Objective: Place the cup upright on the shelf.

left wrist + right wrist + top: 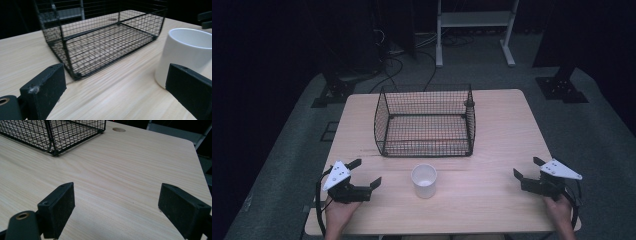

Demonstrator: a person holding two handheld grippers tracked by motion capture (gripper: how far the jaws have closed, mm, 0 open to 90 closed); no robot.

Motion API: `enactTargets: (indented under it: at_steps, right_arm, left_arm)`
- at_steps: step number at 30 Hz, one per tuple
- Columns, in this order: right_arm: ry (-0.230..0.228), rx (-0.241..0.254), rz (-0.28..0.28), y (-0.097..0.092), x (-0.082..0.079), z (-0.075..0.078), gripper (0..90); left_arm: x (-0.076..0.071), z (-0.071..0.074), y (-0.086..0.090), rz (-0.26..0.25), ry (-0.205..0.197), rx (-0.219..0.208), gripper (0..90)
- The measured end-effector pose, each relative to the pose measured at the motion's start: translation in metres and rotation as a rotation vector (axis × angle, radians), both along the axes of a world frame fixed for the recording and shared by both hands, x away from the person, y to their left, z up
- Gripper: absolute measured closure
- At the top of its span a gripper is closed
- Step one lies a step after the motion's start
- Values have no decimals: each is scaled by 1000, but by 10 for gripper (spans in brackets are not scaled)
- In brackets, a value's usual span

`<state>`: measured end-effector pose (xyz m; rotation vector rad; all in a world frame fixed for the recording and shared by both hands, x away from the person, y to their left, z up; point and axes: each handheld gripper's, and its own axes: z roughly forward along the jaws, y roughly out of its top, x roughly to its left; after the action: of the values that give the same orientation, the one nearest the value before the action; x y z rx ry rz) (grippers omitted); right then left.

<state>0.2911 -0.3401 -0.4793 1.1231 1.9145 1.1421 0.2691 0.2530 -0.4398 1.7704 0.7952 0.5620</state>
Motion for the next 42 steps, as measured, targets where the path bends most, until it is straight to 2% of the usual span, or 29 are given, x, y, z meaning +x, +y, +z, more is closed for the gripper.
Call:
enactTargets:
  at_steps: [1,7,13,18,21,30,36,42]
  right_arm:
    - [0,0,0,0,0,0,131]
    - [3,-2,-1,0,0,0,131]
    - [5,1,-1,0,1,0,131]
    - [3,-1,1,0,0,0,131]
    - [4,0,0,0,0,0,131]
    - [5,-1,1,0,1,0,131]
    - [4,-2,2,0,1,0,131]
    - [4,-2,2,0,0,0,131]
  left_arm:
    - [0,0,0,0,0,0,23]
    - [-4,10,-12,-80,-4,-2,23]
    - [-5,16,-19,-119,-10,-1,23]
    - [-7,20,-26,-147,-2,18,15]
    - [-7,20,-28,-154,-4,14,15]
    - [-8,23,-42,-209,7,38,14]
    - [-11,26,-55,-264,14,56,14]
    - [-11,28,-62,-291,20,68,15]
